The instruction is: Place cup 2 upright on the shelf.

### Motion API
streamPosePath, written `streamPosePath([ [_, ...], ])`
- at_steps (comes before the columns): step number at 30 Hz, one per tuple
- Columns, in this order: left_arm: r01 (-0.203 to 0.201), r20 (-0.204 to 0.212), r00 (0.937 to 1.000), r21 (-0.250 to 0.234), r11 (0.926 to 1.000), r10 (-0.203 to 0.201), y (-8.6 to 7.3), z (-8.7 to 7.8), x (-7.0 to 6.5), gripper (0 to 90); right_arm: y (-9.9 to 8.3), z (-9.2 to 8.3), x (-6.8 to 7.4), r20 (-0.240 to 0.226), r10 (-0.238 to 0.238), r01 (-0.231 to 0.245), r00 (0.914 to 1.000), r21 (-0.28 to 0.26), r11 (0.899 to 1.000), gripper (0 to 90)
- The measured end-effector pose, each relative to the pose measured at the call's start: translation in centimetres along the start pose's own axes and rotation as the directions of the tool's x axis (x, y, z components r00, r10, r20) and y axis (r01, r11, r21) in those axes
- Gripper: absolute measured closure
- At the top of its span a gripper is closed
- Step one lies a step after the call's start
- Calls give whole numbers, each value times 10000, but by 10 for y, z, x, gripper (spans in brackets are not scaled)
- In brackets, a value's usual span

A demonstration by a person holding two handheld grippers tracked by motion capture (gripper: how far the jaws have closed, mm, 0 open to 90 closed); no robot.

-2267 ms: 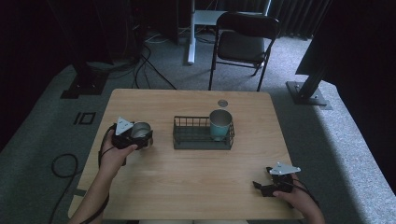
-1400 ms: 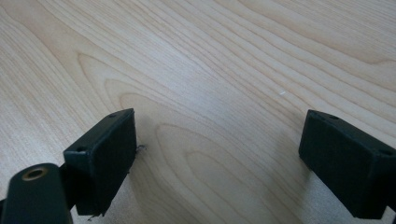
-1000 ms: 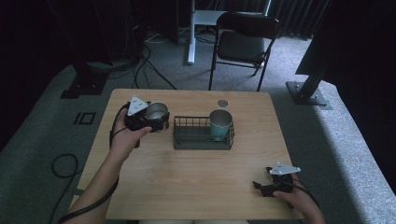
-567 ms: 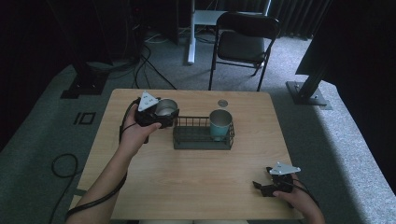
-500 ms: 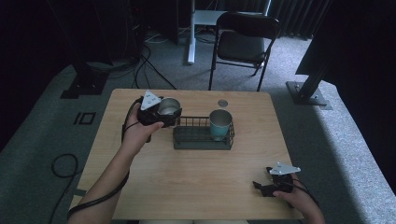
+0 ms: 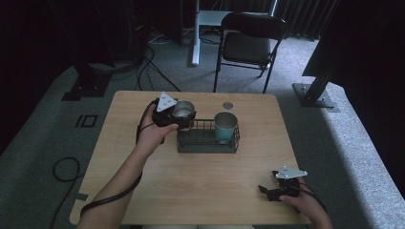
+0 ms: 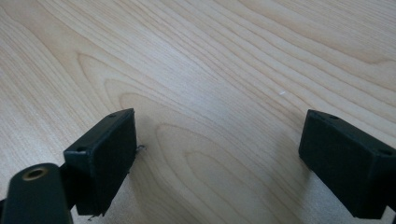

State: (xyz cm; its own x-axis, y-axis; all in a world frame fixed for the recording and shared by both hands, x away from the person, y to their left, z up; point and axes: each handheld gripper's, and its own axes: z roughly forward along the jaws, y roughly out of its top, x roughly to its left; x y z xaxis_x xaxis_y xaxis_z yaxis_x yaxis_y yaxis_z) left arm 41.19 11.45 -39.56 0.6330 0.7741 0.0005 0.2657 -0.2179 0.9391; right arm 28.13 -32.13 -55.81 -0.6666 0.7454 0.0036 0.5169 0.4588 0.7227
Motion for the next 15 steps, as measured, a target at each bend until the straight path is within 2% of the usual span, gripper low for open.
streamPosePath([
  [6,261,139,9996,71,9996,-262,-6,13,-5,140,0,0,0,1,4,-4,10000,-1,10000,111],
  [15,387,154,9991,137,9992,-389,-14,29,-14,140,0,0,0,0,0,0,10000,-2,10000,110],
])
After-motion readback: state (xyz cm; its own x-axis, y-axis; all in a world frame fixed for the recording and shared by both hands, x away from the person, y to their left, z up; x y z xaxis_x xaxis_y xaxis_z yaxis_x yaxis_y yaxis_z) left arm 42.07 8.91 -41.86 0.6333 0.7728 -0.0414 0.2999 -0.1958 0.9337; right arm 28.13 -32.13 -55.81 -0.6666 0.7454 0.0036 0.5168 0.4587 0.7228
